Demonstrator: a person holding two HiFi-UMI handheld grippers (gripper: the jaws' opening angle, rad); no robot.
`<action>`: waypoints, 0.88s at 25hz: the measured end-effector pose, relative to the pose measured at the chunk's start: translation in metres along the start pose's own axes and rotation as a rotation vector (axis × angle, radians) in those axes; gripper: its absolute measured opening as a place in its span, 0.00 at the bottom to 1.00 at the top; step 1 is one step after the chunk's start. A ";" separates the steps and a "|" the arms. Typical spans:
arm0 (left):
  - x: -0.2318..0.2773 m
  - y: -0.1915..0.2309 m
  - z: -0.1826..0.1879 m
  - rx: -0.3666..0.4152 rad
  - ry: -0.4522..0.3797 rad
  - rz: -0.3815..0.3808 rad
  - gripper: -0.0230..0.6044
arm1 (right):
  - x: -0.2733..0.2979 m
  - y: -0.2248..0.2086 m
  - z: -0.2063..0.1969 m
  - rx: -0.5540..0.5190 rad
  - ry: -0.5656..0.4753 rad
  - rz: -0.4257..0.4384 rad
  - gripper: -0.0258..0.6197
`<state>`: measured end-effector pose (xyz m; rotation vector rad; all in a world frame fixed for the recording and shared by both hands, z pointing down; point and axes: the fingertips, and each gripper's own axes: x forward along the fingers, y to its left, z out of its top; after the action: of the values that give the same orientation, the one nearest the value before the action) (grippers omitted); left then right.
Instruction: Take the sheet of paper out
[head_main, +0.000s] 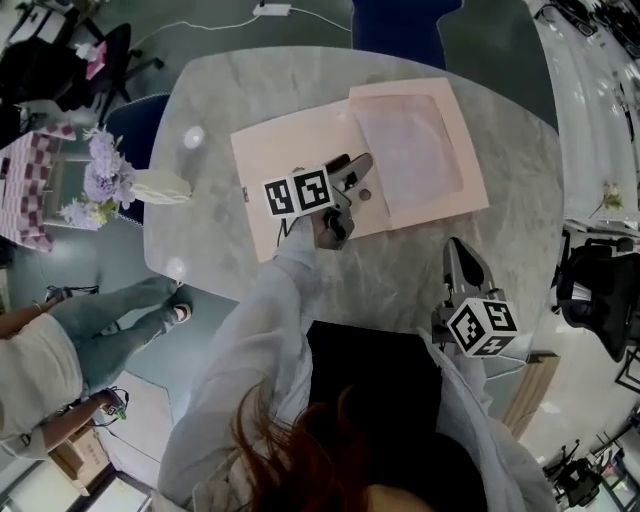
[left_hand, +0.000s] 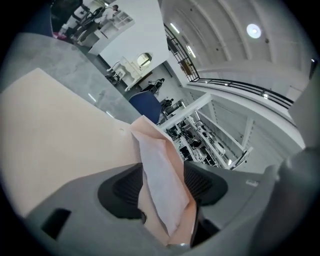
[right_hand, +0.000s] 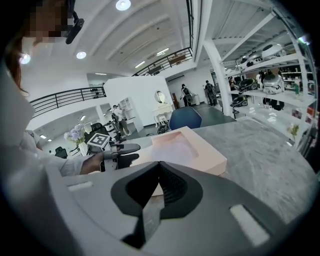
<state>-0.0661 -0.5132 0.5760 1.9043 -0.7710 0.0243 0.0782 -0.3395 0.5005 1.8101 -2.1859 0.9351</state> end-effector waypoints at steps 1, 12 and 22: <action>0.007 0.003 0.003 -0.020 0.008 -0.005 0.44 | 0.003 -0.002 0.000 0.006 -0.001 -0.008 0.06; 0.069 0.034 0.024 -0.170 0.072 0.023 0.50 | 0.015 -0.019 0.002 0.063 -0.002 -0.094 0.06; 0.100 0.040 0.030 -0.210 0.111 0.022 0.43 | 0.018 -0.029 0.005 0.054 -0.006 -0.137 0.06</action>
<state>-0.0168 -0.5985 0.6292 1.6804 -0.6915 0.0604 0.1014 -0.3592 0.5159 1.9610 -2.0281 0.9679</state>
